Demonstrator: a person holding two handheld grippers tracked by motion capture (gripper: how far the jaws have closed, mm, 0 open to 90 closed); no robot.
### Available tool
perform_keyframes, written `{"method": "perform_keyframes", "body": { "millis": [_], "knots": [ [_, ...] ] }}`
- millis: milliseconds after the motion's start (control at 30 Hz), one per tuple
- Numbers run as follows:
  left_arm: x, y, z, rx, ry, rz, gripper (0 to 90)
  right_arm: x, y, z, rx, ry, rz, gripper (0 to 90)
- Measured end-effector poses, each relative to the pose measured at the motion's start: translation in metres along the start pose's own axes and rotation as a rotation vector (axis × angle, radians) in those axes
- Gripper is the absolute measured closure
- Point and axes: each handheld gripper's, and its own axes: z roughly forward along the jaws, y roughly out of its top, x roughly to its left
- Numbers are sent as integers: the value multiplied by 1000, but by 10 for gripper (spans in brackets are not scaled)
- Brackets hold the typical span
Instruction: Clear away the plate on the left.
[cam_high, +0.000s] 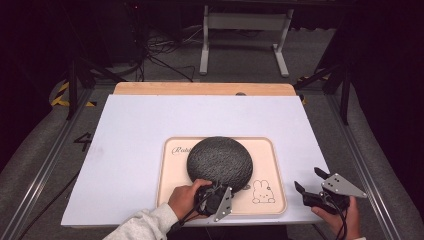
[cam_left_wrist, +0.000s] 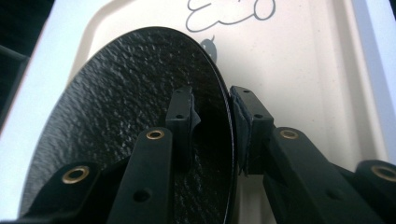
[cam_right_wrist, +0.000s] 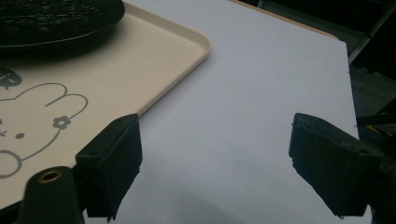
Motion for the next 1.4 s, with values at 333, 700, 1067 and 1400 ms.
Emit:
{"method": "perform_keyframes", "body": {
  "millis": [333,700,1067,1400],
  "knots": [
    [2,-3,2,-28,-16,-65,662,0,0,0,-3,-3,2,180],
    [7,-7,1,-44,-24,-114,543,0,0,0,1,1,0,180],
    [10,-7,-1,-67,-35,-164,363,0,-1,1,5,4,-2,180],
    [23,-12,-7,-102,-47,-285,134,0,-1,1,6,9,-1,179]
  ]
}}
